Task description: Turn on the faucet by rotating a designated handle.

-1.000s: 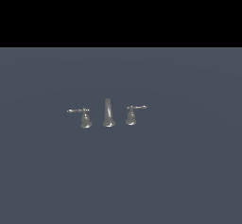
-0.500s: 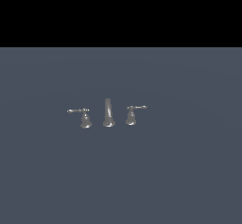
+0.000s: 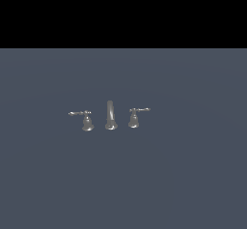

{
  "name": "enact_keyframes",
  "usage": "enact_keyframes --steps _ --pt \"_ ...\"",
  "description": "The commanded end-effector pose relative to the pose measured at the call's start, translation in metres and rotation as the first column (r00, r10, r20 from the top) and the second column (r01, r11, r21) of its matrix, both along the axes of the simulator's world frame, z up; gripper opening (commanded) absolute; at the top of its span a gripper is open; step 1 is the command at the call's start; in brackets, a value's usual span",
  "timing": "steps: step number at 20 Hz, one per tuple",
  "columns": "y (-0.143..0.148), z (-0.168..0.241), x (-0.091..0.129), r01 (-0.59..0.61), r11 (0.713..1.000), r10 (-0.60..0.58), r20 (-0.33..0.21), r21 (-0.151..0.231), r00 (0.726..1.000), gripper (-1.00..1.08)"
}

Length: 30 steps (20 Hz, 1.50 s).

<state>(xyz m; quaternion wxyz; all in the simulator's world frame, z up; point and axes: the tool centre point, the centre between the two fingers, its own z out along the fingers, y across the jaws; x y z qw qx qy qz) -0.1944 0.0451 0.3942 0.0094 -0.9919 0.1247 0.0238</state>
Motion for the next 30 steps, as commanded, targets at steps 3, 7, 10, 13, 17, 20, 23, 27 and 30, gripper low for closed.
enact_keyframes --steps 3,7,10,13,17,20,23,27,30 --pt "0.004 -0.033 0.027 0.119 0.993 -0.119 0.003 -0.003 0.993 -1.0" --pt "0.005 -0.062 0.051 0.223 0.975 -0.223 0.005 -0.006 0.975 -1.0" --pt "0.004 -0.083 0.069 0.298 0.955 -0.298 0.007 -0.008 0.955 -1.0" --pt "0.002 -0.103 0.087 0.368 0.93 -0.368 0.009 -0.009 0.93 -1.0" --pt "-0.004 -0.13 0.11 0.457 0.889 -0.457 0.012 -0.012 0.889 -1.0" --pt "-0.01 -0.149 0.126 0.521 0.853 -0.521 0.015 -0.013 0.853 -1.0" --pt "-0.017 -0.169 0.143 0.583 0.812 -0.583 0.018 -0.015 0.812 -1.0" --pt "-0.029 -0.196 0.164 0.661 0.75 -0.661 0.022 -0.018 0.75 -1.0" --pt "-0.04 -0.217 0.18 0.718 0.696 -0.717 0.026 -0.021 0.696 -1.0"
